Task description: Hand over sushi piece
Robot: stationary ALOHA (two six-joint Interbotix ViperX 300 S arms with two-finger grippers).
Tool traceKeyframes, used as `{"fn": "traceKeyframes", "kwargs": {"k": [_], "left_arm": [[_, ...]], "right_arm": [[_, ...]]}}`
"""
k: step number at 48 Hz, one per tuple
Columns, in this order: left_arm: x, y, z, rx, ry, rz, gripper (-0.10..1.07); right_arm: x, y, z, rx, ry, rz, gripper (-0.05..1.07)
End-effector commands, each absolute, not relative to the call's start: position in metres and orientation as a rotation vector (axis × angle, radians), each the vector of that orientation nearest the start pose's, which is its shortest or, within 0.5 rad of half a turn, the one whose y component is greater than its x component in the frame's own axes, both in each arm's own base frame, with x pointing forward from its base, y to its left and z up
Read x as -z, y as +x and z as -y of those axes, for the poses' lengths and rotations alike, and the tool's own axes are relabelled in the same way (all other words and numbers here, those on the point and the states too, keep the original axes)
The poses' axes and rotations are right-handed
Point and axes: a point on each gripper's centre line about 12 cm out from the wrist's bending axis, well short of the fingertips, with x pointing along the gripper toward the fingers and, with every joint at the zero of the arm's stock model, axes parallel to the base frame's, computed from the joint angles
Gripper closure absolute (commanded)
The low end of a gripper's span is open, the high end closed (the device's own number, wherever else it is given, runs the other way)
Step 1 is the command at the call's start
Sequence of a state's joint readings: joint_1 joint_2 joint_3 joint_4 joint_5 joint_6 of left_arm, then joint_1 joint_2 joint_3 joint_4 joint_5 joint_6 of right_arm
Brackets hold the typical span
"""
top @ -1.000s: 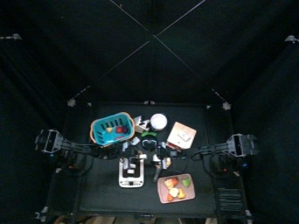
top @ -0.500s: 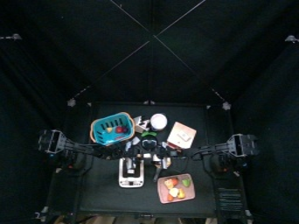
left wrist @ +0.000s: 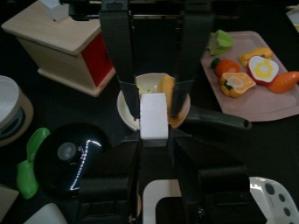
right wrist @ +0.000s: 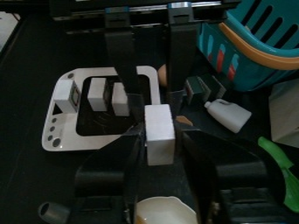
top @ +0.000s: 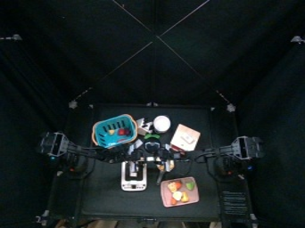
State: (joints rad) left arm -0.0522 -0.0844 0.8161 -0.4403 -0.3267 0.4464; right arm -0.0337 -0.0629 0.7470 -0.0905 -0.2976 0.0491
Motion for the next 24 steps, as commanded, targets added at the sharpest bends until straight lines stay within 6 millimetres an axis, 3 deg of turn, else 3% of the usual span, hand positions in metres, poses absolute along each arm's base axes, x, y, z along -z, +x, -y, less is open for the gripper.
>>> {"fn": "traceKeyframes", "kwargs": {"k": [1,8,16,24], "left_arm": [[-0.1921,0.37,0.0017,-0.084,0.068,-0.396,0.42],[-0.1923,0.3701,0.0016,-0.084,0.068,-0.395,0.42],[-0.1932,0.3704,0.0011,-0.089,0.066,-0.386,0.39],[-0.194,0.371,0.0004,-0.095,0.067,-0.375,0.23]], "right_arm": [[-0.2162,0.3839,0.0093,-0.001,-0.032,-0.331,0.43],[-0.2154,0.3831,0.0093,-0.001,-0.034,-0.339,0.55],[-0.2152,0.3831,0.0093,-0.001,-0.034,-0.34,0.55],[-0.2153,0.3827,0.0094,0.0,-0.032,-0.343,0.55]]}}
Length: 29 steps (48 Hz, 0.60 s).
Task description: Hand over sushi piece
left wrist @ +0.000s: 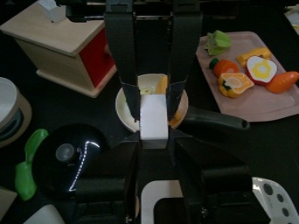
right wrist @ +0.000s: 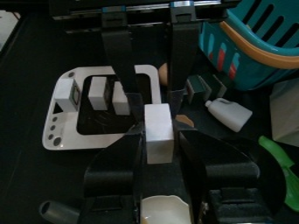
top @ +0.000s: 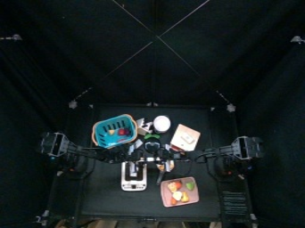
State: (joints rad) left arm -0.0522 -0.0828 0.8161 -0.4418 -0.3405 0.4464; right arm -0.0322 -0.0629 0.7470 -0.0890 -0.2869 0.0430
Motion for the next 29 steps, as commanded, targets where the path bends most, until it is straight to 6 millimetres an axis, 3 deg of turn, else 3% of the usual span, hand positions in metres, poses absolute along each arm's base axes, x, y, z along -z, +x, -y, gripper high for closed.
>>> {"fn": "traceKeyframes", "kwargs": {"k": [1,12,29], "left_arm": [[-0.1938,0.3707,0.0003,-0.096,0.067,-0.374,0.21],[-0.1926,0.3695,-0.0001,-0.099,0.069,-0.373,0.01],[-0.1873,0.3649,-0.0002,-0.1,0.072,-0.384,0.01]], "right_arm": [[-0.2147,0.3829,0.0094,-0.001,-0.034,-0.345,0.55],[-0.2135,0.382,0.0089,-0.001,-0.034,-0.355,0.56],[-0.2125,0.3764,0.0074,0.002,-0.023,-0.418,0.56]]}}
